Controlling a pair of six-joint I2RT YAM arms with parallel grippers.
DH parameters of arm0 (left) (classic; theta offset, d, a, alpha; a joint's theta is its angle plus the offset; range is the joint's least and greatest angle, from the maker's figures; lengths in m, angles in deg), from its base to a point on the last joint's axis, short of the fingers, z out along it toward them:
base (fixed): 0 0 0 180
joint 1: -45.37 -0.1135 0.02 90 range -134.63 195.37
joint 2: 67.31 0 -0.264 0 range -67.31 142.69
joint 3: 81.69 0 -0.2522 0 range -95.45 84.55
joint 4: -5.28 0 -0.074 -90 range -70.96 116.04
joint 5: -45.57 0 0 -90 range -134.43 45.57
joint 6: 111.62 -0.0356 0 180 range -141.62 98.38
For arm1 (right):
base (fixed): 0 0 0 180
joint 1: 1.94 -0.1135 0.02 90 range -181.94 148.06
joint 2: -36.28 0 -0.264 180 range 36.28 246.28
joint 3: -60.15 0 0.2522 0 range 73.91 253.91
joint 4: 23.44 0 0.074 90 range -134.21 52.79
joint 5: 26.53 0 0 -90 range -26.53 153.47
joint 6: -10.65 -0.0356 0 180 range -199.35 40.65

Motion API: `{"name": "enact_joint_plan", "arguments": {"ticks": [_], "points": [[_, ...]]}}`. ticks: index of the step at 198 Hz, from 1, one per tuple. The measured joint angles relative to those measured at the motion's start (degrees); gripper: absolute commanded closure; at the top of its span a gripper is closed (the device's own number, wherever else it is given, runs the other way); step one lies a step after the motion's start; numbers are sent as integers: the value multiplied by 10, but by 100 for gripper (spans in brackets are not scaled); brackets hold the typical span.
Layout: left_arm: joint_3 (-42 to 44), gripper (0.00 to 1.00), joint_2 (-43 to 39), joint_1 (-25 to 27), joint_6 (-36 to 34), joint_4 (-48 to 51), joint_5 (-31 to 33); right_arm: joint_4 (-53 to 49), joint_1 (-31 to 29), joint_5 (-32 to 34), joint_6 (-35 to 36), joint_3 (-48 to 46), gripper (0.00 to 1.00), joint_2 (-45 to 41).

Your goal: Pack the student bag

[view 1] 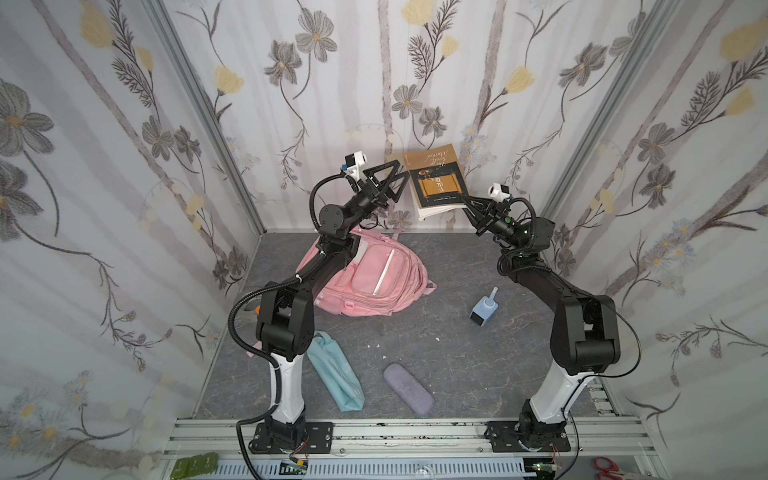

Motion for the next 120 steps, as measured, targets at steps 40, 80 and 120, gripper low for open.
{"name": "enact_joint_plan", "arguments": {"ticks": [40, 80, 120], "points": [[16, 0, -3, 0, 23, -32, -7, 1, -13, -1, 0, 7, 100, 3], [51, 0, -5, -11, 20, -34, 5, -99, 26, 6, 58, 3, 100, -51], [71, 0, 0, -11, 16, -31, 16, -230, 21, 23, 163, 59, 100, -89]]}}
